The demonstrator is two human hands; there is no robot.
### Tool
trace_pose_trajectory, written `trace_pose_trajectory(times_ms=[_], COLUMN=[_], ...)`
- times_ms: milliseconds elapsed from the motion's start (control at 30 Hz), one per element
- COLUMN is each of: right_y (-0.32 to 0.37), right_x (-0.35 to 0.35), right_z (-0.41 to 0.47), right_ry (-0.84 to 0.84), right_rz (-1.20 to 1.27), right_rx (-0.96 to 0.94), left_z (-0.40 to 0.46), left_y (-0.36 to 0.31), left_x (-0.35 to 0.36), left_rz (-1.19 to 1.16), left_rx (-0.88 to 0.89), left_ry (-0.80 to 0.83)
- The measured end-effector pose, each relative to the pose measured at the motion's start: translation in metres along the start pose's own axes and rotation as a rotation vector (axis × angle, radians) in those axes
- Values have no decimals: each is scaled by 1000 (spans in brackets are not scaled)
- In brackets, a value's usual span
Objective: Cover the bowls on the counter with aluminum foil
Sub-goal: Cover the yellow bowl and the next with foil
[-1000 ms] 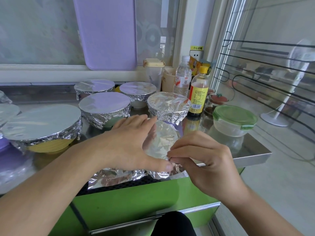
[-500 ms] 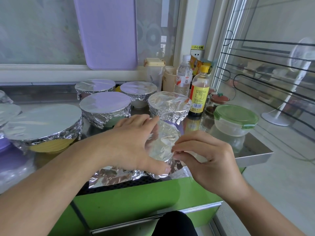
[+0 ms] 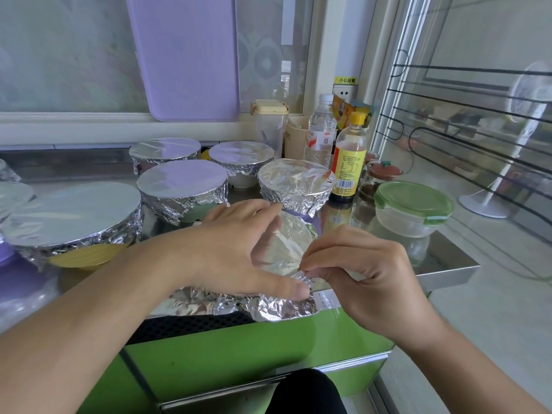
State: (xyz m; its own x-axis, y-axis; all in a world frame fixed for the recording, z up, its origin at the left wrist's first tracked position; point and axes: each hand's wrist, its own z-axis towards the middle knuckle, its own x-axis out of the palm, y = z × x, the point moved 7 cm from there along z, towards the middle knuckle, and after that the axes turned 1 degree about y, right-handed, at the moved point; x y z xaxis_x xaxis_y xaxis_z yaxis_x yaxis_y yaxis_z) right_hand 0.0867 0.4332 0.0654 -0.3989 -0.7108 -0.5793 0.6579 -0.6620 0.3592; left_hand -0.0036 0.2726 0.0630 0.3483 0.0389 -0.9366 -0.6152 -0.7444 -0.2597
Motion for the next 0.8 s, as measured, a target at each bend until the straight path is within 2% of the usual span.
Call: trace_pose_trajectory(times_ms=[133, 367, 600, 800], right_y=[6, -2, 5, 15], right_x=[2, 2, -1, 6], right_z=[-3, 1, 1, 1], right_ry=[37, 75, 47, 50], right_rz=[30, 154, 69, -21], right_rx=[-5, 98, 38, -30], left_z=[1, 1, 0, -5], left_y=[-3, -5, -5, -3], left_x=[1, -7, -8, -3], left_rz=[28, 35, 7, 44], left_rx=[-21, -54, 18, -104], left_ry=[-71, -11, 67, 16])
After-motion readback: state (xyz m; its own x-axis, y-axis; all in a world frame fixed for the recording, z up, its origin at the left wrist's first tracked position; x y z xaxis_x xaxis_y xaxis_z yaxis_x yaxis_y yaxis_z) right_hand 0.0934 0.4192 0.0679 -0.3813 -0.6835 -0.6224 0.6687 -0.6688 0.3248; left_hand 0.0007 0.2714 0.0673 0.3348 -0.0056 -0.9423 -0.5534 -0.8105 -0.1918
